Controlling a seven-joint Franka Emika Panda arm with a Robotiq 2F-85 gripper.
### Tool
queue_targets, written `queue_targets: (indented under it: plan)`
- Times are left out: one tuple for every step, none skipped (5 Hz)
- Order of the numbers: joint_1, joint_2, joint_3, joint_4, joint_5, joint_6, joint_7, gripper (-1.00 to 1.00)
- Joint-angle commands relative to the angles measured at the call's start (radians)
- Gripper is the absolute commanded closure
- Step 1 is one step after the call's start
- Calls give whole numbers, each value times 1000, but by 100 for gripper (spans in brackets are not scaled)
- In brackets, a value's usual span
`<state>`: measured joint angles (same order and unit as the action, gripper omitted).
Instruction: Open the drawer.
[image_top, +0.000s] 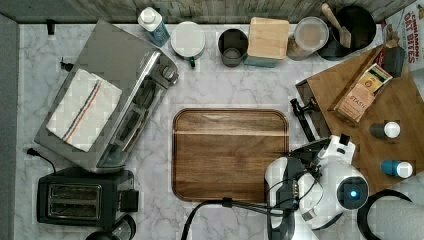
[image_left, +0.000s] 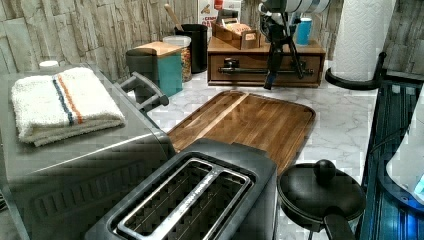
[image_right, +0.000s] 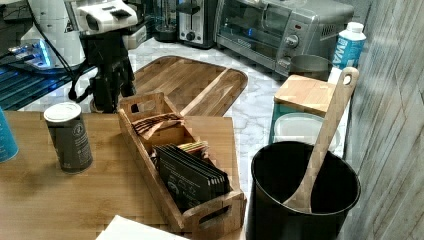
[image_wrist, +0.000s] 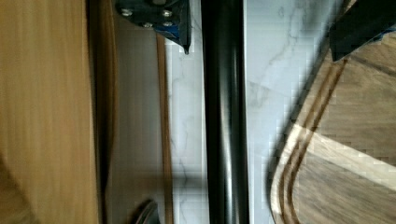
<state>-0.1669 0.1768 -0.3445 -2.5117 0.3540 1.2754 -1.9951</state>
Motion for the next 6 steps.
queue_targets:
  plan:
    - [99,-122,-46,-37,-158,-82,144,-100]
    - [95,-102,-10,22,-168,-271,96,-100]
    - [114,-94,31,-38,-96,-216,95,-100]
    - [179,-175,52,-153,-168,-156,314,-100]
    - [238,-224,80,-232,-190,-124,432,-100]
    - [295,-298,122,-320,-232,-114,537,-100]
